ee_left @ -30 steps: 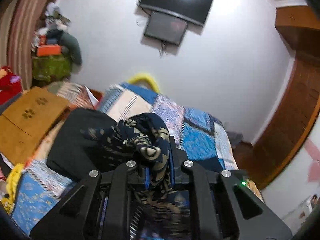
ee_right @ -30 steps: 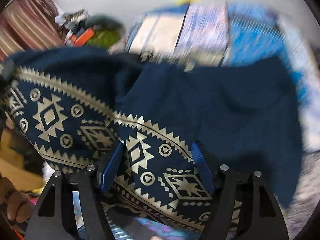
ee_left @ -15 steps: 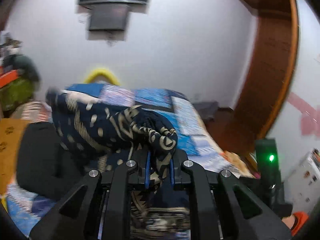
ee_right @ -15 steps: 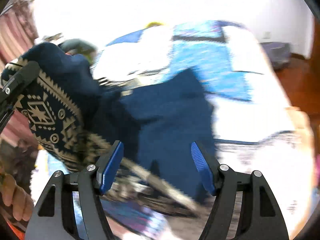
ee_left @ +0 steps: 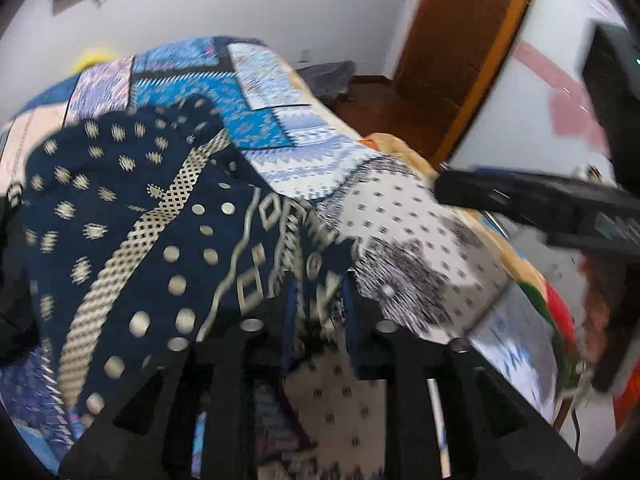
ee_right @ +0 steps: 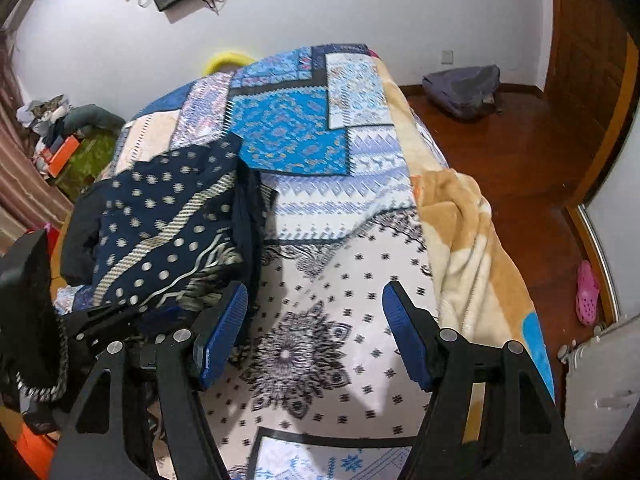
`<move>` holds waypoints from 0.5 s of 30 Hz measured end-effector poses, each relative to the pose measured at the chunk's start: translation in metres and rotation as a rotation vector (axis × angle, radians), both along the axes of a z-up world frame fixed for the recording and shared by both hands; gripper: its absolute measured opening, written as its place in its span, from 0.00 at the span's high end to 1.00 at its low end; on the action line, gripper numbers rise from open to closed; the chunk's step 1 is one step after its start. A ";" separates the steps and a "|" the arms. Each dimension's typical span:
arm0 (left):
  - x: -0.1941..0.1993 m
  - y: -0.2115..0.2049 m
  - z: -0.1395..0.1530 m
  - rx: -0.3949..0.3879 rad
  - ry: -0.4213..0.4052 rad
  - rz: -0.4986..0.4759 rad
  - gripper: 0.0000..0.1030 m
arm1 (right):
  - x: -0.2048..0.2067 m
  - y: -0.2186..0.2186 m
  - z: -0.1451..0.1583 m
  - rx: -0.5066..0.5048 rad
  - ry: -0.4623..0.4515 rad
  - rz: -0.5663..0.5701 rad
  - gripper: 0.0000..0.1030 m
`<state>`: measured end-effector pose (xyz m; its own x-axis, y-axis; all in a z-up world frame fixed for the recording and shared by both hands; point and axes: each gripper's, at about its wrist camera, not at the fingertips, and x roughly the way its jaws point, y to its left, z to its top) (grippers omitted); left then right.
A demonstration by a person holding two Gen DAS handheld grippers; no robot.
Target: Fold large clothes
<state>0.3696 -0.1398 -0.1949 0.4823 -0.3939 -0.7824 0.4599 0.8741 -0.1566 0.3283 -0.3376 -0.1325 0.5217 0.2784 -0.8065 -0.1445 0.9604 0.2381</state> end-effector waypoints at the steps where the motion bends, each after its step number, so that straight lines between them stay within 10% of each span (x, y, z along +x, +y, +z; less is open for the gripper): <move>1: -0.007 0.003 0.009 0.014 -0.024 -0.010 0.62 | 0.001 0.005 0.002 0.004 -0.007 0.010 0.35; 5: -0.037 0.024 0.040 0.116 -0.213 0.057 0.15 | 0.004 0.027 0.011 0.040 -0.043 0.070 0.35; 9: -0.039 0.064 0.052 0.174 -0.293 0.179 0.08 | 0.013 0.060 0.008 0.054 -0.059 0.143 0.35; 15: -0.010 0.125 0.016 0.117 -0.099 0.335 0.08 | 0.033 0.088 -0.045 0.066 0.091 0.167 0.35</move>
